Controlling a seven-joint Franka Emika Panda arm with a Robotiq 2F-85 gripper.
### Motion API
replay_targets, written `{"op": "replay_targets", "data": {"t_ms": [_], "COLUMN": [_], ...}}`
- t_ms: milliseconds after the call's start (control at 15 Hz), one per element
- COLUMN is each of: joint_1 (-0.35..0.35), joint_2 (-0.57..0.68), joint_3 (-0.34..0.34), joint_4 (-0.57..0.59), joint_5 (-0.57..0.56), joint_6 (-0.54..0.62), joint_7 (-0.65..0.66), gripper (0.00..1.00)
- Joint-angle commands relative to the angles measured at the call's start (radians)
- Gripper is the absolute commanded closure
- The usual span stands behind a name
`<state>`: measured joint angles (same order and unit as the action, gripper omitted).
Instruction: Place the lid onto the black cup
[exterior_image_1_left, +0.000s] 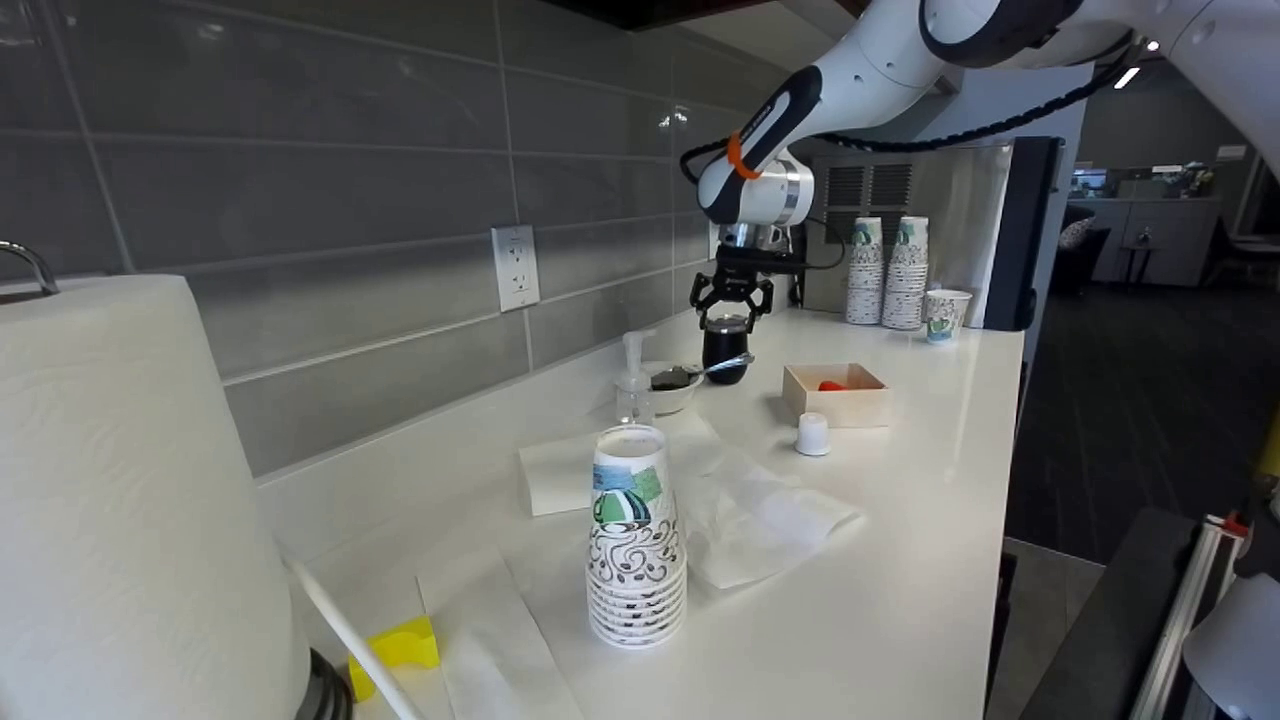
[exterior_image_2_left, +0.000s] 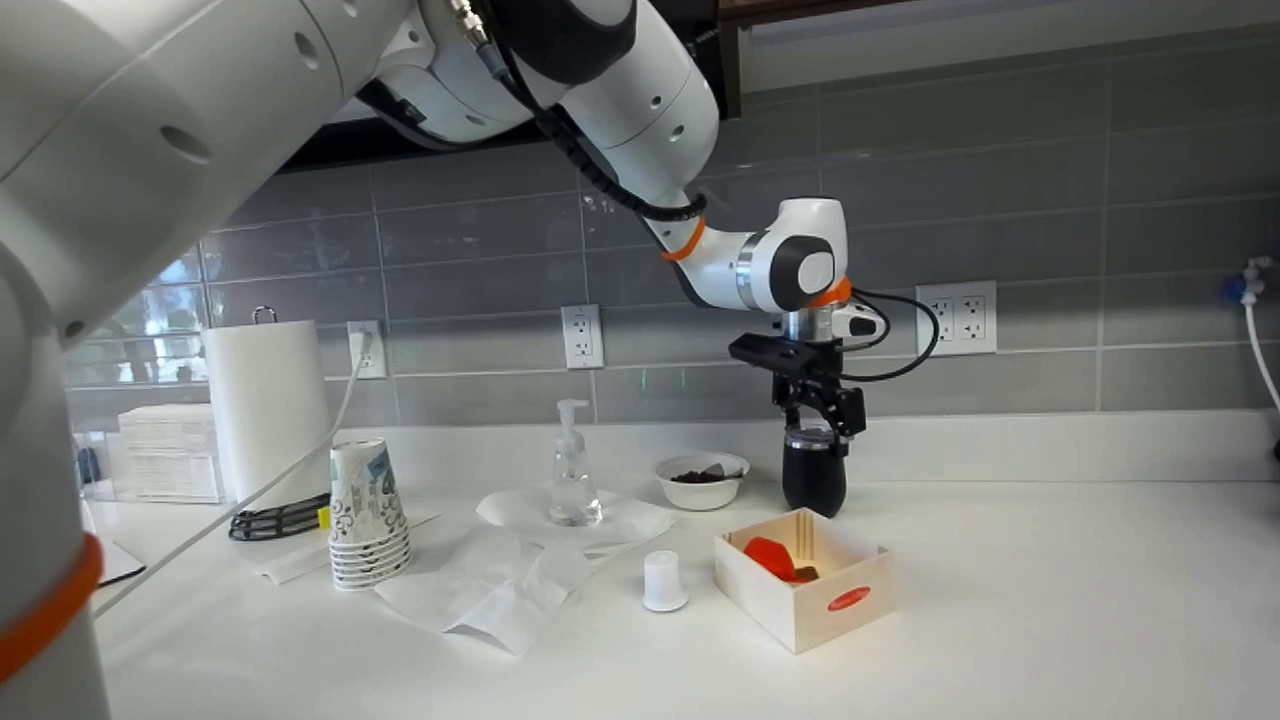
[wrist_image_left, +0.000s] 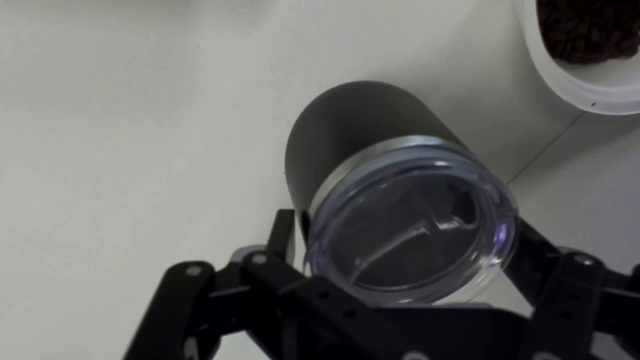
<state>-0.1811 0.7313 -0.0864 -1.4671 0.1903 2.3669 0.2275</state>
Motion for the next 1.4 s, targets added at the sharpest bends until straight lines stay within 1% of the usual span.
{"op": "replay_targets", "data": {"t_ms": [0, 467, 1000, 1200, 1333], "joint_1": [0.001, -0.002, 0.009, 0.016, 0.022], "joint_2": [-0.003, -0.031, -0.121, -0.181, -0.242], "joint_3": [0.0, 0.005, 0.01, 0.007, 0.004], "joint_4": [-0.007, -0.023, -0.083, -0.161, -0.251], "joint_5": [0.011, 0.017, 0.014, 0.01, 0.007], "joint_6": [0.016, 0.019, 0.004, 0.005, 0.027], "joint_7": [-0.005, -0.012, -0.013, -0.017, -0.023], "gripper": [0.0, 0.0, 0.0, 0.0, 0.0]}}
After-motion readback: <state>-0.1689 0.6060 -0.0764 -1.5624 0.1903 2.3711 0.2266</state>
